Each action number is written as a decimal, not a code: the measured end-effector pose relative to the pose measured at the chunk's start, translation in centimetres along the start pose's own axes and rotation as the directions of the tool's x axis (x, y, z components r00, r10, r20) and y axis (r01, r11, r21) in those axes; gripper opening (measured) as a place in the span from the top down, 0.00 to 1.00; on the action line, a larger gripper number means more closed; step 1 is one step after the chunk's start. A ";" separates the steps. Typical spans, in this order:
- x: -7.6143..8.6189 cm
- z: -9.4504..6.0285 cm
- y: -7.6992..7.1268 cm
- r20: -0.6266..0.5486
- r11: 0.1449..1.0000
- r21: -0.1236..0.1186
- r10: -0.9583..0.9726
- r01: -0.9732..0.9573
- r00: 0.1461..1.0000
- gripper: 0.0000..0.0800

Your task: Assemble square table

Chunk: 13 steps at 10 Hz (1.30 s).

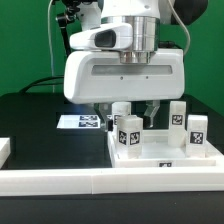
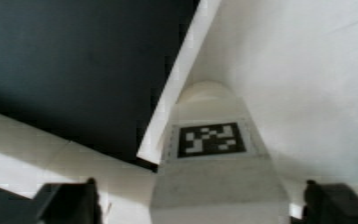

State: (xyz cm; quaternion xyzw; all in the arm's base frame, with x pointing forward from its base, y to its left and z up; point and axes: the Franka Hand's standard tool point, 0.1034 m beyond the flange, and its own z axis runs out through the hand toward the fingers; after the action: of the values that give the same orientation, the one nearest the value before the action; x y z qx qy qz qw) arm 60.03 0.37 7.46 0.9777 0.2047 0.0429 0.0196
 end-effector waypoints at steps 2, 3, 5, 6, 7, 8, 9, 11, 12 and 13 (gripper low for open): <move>0.0 0.0 0.0 0.001 1.000 0.000 0.027 -0.027 1.000 0.47; 0.0 0.0 0.0 0.000 0.999 0.000 0.044 -0.044 0.999 0.64; 0.0 0.0 0.0 0.000 0.983 0.001 0.184 -0.184 0.983 0.64; 0.0 0.0 0.0 0.001 0.971 0.002 0.240 -0.240 0.971 0.64; 0.0 0.0 0.1 0.011 0.923 0.004 0.385 -0.385 0.923 0.64; -0.2 0.1 0.2 0.022 0.867 0.003 0.498 -0.498 0.867 0.64; -0.2 0.0 0.2 0.029 0.792 0.003 0.610 -0.610 0.792 0.64; -0.4 -0.2 0.6 0.036 0.629 -0.009 0.777 -0.778 0.628 0.64; -0.6 -0.2 1.0 0.036 0.590 -0.017 0.807 -0.808 0.589 0.64; -0.8 -0.2 1.1 0.033 0.521 -0.025 0.854 -0.853 0.520 0.64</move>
Offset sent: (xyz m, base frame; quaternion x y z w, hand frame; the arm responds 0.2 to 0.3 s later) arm 0.0000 0.0000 0.0000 0.0000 0.0000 0.0650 0.9979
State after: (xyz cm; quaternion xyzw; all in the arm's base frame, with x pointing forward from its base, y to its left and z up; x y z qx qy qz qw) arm 59.78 -0.97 7.69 0.9534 -0.3006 0.0276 0.0030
